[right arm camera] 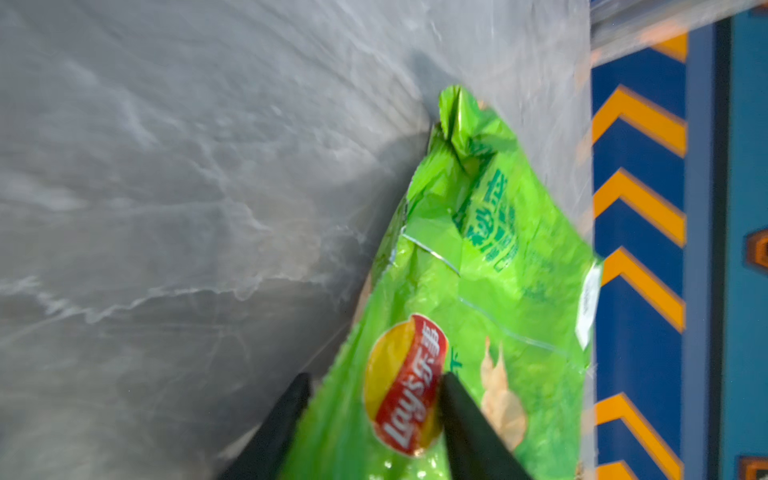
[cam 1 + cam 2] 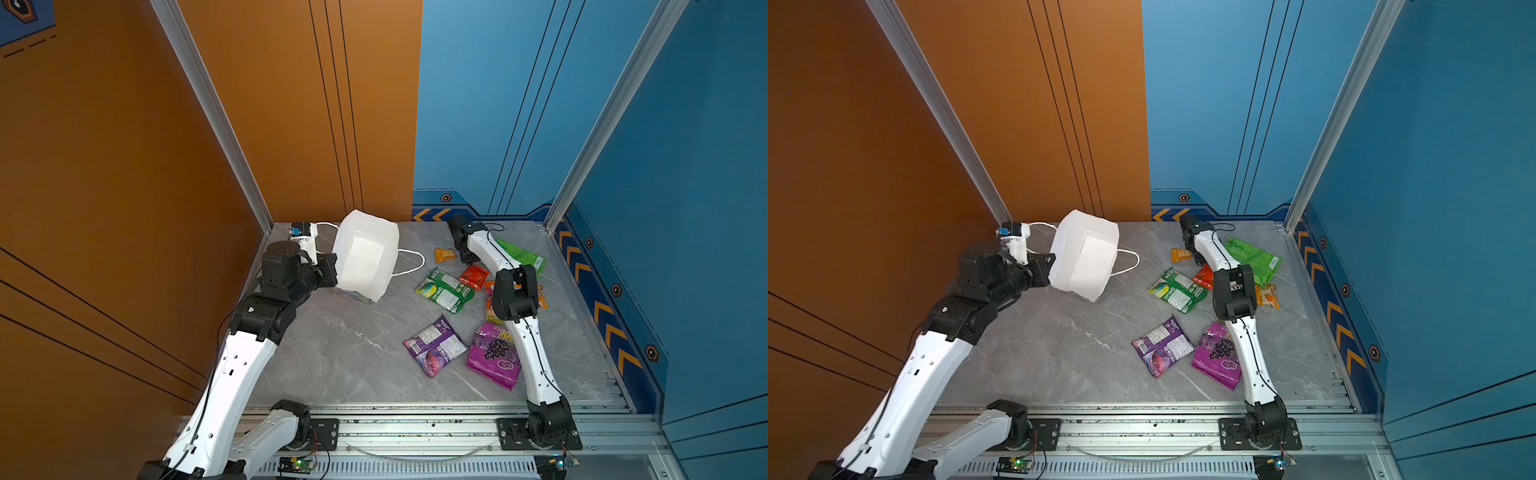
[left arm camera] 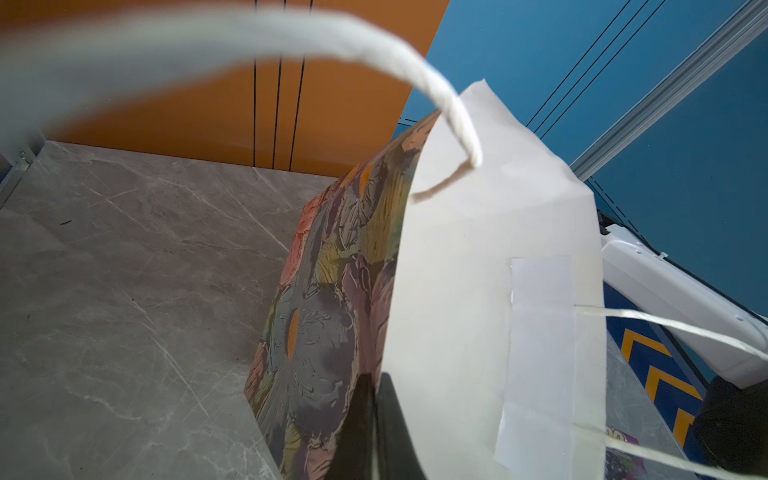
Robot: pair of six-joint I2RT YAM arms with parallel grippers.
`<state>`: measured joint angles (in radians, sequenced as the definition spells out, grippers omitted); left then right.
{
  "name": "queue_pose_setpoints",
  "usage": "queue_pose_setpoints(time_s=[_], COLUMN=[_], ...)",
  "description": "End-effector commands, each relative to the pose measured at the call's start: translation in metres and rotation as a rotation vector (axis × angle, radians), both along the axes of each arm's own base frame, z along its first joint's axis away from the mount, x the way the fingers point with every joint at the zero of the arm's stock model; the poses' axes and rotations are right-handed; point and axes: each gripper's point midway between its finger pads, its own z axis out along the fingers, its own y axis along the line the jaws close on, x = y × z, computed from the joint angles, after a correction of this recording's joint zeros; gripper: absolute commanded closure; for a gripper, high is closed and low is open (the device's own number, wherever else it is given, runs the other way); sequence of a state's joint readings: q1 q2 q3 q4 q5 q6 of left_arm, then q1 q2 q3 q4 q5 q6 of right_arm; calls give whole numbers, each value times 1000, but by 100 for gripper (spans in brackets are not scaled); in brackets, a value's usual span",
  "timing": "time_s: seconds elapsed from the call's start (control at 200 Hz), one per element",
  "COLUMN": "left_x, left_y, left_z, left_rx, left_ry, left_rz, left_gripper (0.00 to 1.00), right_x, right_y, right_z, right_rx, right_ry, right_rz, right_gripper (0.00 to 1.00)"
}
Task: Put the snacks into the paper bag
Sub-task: 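Grasp the green Lay's chip bag with the right gripper and lift it, then carry the green chip bag with the right gripper over the paper bag opening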
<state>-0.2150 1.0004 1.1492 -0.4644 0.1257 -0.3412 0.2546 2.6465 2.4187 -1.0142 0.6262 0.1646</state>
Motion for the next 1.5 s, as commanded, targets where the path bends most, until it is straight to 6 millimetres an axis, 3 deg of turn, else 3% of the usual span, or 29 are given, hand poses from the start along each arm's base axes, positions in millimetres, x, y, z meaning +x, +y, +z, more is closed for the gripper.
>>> queue_pose_setpoints(time_s=[0.0, 0.13, 0.265, 0.491, 0.611, 0.621, 0.726, 0.746, 0.861, 1.347, 1.497], left_x=[6, 11, 16, 13, 10, 10, 8, 7, 9, 21, 26], left_y=[-4, -10, -11, -1, 6, 6, 9, 10, 12, 18, 21], left_z=[-3, -13, -35, -49, -49, -49, -51, -52, -55, -59, -58], left_rx=[-30, -41, 2, 41, 22, 19, -5, -8, -28, -163, -160], left_ry=[8, 77, 248, 378, 412, 413, 432, 437, 451, 419, 411], left_rz=[-17, -31, -2, 72, 122, 125, 163, 170, 200, 311, 327], left_gripper=[100, 100, 100, 100, 100, 100, 100, 100, 100, 100, 100], right_x=[-12, -11, -17, -42, -57, -60, -72, -78, -90, -125, -136], right_y=[-5, -1, 5, 12, 18, 18, 21, 21, 28, 85, 104], right_z=[-6, 17, 55, 115, 134, 146, 174, 170, 192, 273, 306], right_rx=[1, -11, -43, 6, 40, 48, 77, 79, 142, 517, 586], right_ry=[41, -3, -79, -227, -276, -302, -368, -355, -412, -669, -728], right_rz=[-33, -29, -15, 7, 28, 28, 39, 42, 54, 120, 173], right_gripper=[70, 91, 100, 100, 100, 100, 100, 100, 100, 100, 100])
